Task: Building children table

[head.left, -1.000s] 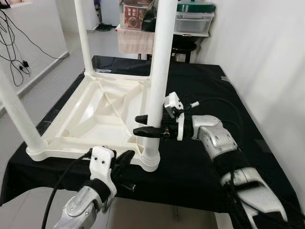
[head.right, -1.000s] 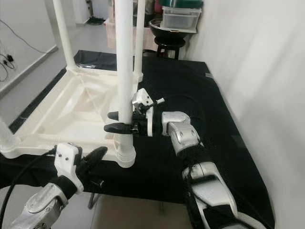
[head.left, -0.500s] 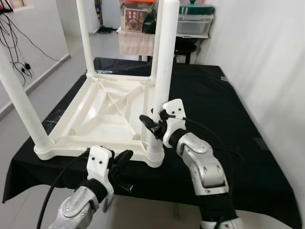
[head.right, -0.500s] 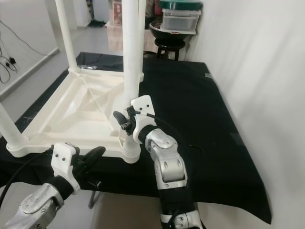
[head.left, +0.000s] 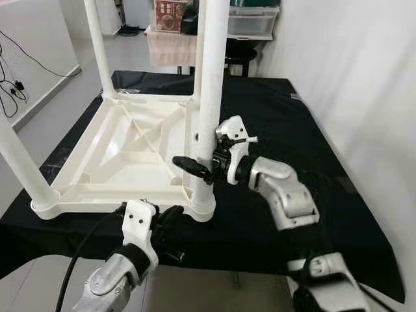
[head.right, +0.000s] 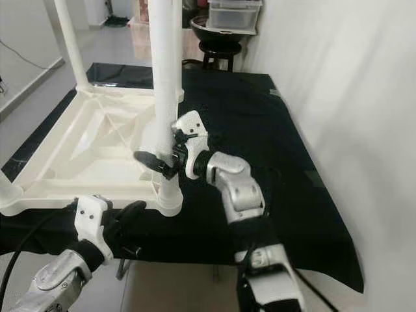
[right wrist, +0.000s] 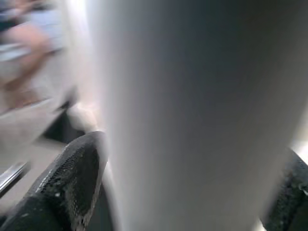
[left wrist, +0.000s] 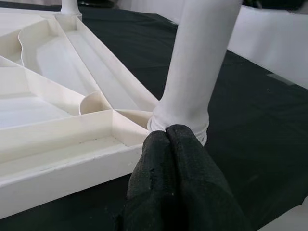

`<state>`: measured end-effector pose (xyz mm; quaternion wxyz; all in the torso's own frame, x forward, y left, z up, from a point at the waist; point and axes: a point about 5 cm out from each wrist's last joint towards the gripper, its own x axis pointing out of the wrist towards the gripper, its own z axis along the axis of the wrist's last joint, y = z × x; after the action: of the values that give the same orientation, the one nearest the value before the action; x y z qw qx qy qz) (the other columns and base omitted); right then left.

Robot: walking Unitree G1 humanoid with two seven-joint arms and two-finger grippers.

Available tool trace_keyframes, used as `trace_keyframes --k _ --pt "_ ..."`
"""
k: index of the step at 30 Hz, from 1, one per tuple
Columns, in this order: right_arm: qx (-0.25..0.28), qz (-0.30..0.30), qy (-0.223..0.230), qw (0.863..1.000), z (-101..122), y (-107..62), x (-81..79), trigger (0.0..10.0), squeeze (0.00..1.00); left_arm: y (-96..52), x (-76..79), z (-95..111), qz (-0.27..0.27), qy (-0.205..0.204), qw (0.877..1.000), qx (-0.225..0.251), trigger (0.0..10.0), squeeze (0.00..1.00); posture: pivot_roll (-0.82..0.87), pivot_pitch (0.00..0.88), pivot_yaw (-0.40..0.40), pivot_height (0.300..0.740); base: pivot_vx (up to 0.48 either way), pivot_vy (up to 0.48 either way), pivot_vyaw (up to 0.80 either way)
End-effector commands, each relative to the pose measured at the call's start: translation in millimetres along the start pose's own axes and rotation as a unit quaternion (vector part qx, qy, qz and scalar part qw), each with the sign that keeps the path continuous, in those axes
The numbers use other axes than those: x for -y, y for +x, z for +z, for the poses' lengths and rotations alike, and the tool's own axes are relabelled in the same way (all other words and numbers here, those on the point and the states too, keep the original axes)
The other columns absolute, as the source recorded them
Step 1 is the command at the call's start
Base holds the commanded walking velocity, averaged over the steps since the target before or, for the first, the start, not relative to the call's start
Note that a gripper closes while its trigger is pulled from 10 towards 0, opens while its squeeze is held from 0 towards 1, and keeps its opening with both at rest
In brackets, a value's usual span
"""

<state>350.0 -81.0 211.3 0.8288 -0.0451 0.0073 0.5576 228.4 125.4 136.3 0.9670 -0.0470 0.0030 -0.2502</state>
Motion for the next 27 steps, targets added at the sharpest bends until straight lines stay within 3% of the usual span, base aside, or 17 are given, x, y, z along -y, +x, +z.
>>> trace_keyframes --k 1,9,10,11,12,17,21,25,26,27 --pt "-0.009 0.049 0.000 0.999 -5.2 2.5 -0.6 10.0 0.00 0.2 1.0 -2.9 -0.001 0.004 1.000 -0.008 10.0 0.00 0.04 0.015 -0.079 0.740 0.000 0.000 0.00" --pt "-0.026 0.102 0.034 0.994 -13.4 5.2 6.5 10.0 0.00 -0.3 6.9 -3.7 -0.021 0.012 1.000 -0.012 10.0 0.00 0.06 0.015 -0.079 0.740 0.000 0.000 0.00" --pt "-0.031 0.105 0.041 0.993 -16.0 5.0 7.9 4.2 0.00 -1.0 8.4 -3.9 -0.026 0.014 0.999 -0.013 10.0 0.00 0.06 0.015 -0.079 0.740 0.000 0.000 0.00" --pt "-0.034 0.109 0.049 0.992 -18.6 4.0 9.2 4.2 0.00 -1.8 9.9 -3.8 -0.032 0.016 0.999 -0.012 10.0 0.00 0.06 0.015 -0.079 0.740 0.000 0.000 0.00" --pt "-0.036 0.112 0.059 0.991 -21.7 1.6 10.4 0.0 0.00 -3.2 11.8 -4.0 -0.038 0.021 0.999 -0.014 10.0 0.00 0.07 0.012 -0.077 0.740 0.000 0.000 0.00" --pt "-0.038 0.109 0.072 0.991 -28.8 -7.2 15.7 0.0 0.00 -8.3 18.2 -4.4 -0.053 0.021 0.998 -0.016 10.0 0.00 0.07 0.012 -0.078 0.740 0.000 0.000 0.00" --pt "-0.056 0.017 0.053 0.997 -38.6 -23.9 26.7 0.0 0.00 -20.0 31.9 -3.5 -0.064 0.005 0.998 -0.016 10.0 0.00 0.06 0.020 -0.082 0.740 0.000 0.000 0.00" --pt "-0.056 0.000 0.050 0.997 -40.5 -27.8 29.4 0.0 0.00 -22.5 34.9 -3.1 -0.065 0.002 0.998 -0.015 10.0 0.00 0.06 0.020 -0.082 0.740 0.000 0.000 0.00" --pt "-0.086 -0.101 0.057 0.990 -56.5 -33.9 28.7 0.0 0.00 -26.7 35.3 -1.9 -0.054 0.003 0.998 -0.013 10.0 0.00 0.05 0.041 -0.081 0.740 0.000 0.000 0.00" --pt "-0.086 -0.101 0.057 0.990 -56.5 -33.9 28.7 0.0 0.00 -26.7 35.3 -1.9 -0.054 0.003 0.998 -0.013 10.0 0.00 0.05 0.041 -0.081 0.740 0.000 0.000 0.00"
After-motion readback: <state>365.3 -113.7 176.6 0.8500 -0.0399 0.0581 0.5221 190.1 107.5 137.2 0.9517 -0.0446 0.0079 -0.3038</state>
